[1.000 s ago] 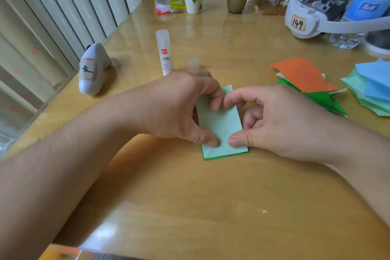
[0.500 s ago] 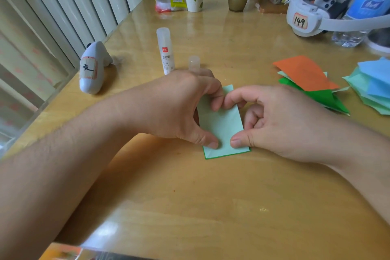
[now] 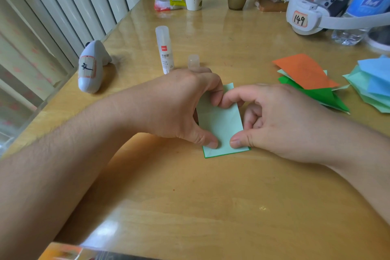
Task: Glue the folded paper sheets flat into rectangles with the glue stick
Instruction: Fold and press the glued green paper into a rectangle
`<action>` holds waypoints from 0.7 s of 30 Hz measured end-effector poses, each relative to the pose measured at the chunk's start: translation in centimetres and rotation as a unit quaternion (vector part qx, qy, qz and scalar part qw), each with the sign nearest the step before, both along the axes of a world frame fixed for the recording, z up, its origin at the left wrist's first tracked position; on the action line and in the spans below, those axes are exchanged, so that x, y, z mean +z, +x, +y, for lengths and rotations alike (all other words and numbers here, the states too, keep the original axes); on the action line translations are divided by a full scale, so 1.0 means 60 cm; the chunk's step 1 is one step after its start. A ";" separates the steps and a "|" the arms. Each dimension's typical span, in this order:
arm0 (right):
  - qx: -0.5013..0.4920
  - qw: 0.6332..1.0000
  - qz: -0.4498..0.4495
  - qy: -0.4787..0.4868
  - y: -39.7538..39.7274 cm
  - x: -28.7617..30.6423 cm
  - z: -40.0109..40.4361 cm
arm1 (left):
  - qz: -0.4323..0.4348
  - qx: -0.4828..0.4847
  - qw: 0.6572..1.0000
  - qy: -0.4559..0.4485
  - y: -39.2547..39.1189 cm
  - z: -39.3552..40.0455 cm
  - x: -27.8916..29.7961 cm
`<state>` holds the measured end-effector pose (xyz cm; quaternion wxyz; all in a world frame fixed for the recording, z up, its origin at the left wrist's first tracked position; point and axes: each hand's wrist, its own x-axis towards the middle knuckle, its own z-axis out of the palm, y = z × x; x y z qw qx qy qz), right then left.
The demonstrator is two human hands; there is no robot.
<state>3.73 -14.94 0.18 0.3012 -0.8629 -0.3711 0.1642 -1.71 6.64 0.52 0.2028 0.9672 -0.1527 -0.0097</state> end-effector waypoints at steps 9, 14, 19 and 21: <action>0.016 1.000 -0.016 0.004 0.003 -0.005 -0.001 | -0.005 0.002 1.000 0.015 0.001 -0.003 -0.004; 0.043 0.996 -0.081 -0.010 -0.004 -0.005 0.007 | -0.012 -0.005 1.000 0.003 -0.002 -0.002 -0.004; 0.066 0.992 -0.106 -0.005 -0.005 -0.005 0.011 | -0.014 -0.012 1.000 0.001 -0.002 -0.001 -0.005; 0.073 0.991 -0.109 -0.002 -0.004 -0.005 0.010 | -0.014 -0.016 1.000 0.001 -0.001 0.000 -0.005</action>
